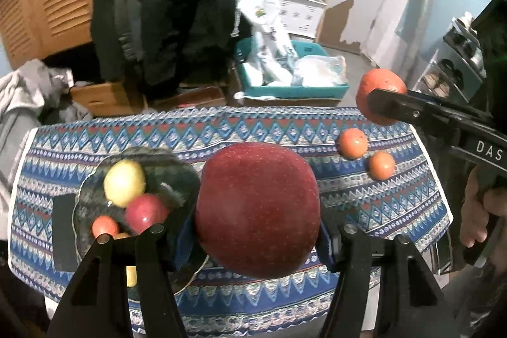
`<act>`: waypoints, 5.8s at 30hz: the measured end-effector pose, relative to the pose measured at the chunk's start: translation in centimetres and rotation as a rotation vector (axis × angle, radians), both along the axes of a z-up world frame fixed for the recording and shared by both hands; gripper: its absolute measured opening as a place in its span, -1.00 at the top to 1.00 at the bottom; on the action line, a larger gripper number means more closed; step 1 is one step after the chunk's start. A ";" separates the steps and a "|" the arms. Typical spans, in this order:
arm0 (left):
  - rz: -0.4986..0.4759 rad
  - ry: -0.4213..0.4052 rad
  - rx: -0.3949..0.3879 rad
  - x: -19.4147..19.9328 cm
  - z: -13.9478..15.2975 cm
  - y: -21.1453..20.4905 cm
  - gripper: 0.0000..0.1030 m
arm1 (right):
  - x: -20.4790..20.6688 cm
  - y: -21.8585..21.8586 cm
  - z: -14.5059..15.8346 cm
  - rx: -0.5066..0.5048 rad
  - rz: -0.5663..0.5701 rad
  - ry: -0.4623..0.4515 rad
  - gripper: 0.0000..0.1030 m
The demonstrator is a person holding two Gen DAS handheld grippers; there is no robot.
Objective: Organize fruits
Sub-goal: 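Carry the red apple and orange over the glass plate with both tools, then lower and open both tools to release the apple and orange onto the plate, then move both tools back toward the two remaining oranges, then grasp one orange with the right tool while the left tool grasps the other orange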
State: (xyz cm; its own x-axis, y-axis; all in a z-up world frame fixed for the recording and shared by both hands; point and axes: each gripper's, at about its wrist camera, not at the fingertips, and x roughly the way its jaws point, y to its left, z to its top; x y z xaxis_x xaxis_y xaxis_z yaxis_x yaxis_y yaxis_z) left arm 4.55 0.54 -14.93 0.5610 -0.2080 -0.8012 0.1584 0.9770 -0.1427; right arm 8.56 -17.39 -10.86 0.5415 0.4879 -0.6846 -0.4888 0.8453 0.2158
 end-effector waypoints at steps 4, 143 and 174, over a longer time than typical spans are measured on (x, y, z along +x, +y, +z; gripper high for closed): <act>0.029 0.007 -0.005 -0.4 -0.5 1.8 -0.24 | 0.2 1.8 -0.3 -0.001 0.027 0.011 0.10; -0.138 0.048 0.118 2.3 -2.6 -10.5 -0.68 | -0.4 -13.4 -4.0 -0.128 -0.319 0.097 -0.57; -0.147 0.222 0.047 10.2 -10.2 -13.3 -0.68 | 5.9 -17.7 -18.6 -0.220 -0.346 0.379 -0.57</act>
